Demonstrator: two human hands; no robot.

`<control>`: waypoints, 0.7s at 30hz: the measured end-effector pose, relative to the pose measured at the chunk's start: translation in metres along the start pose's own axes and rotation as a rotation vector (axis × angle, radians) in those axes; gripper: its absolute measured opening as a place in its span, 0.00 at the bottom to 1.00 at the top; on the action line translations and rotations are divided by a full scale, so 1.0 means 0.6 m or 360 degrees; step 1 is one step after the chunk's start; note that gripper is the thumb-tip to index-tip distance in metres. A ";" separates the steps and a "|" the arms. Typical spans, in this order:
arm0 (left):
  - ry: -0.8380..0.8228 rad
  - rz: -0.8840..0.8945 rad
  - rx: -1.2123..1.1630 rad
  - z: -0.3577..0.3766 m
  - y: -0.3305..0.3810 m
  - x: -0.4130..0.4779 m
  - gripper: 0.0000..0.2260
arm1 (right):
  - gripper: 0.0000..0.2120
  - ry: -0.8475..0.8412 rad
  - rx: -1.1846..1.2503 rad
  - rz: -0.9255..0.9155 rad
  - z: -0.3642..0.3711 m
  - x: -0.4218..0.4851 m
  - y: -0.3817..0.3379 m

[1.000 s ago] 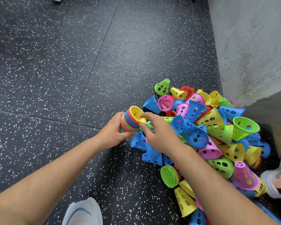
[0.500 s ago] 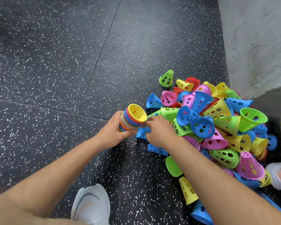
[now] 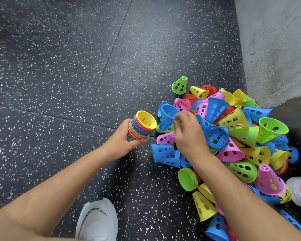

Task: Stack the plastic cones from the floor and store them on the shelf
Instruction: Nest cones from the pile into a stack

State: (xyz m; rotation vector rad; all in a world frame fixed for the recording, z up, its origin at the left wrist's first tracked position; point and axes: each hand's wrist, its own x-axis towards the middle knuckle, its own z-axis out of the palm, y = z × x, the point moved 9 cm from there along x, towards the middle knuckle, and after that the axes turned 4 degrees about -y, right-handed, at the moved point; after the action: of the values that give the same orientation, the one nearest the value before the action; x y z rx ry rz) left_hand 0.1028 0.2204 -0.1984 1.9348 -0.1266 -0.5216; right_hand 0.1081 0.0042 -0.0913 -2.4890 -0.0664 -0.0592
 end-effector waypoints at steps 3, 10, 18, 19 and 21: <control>-0.0001 0.0025 0.0029 0.004 0.005 0.000 0.30 | 0.05 0.0113 0.0063 -0.0066 -0.027 0.011 -0.025; 0.0026 0.0042 -0.0017 0.003 0.030 0.029 0.28 | 0.11 -0.0164 -0.0151 -0.0272 0.028 0.032 -0.062; 0.0008 0.0104 -0.0099 -0.008 0.092 0.138 0.27 | 0.16 -0.0208 0.0086 -0.0069 -0.009 0.140 -0.028; 0.0008 0.0110 -0.0093 -0.009 0.100 0.155 0.26 | 0.15 -0.0137 0.0067 -0.0041 -0.022 0.171 -0.011; -0.0019 0.0113 -0.0081 -0.005 0.115 0.188 0.25 | 0.14 -0.0101 -0.0064 0.0089 -0.031 0.235 0.039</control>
State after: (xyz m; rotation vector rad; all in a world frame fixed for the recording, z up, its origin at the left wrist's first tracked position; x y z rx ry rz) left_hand 0.2155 0.1577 -0.1693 1.8707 -0.1872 -0.4851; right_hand 0.2499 -0.0210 -0.0826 -2.5310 -0.0224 0.0424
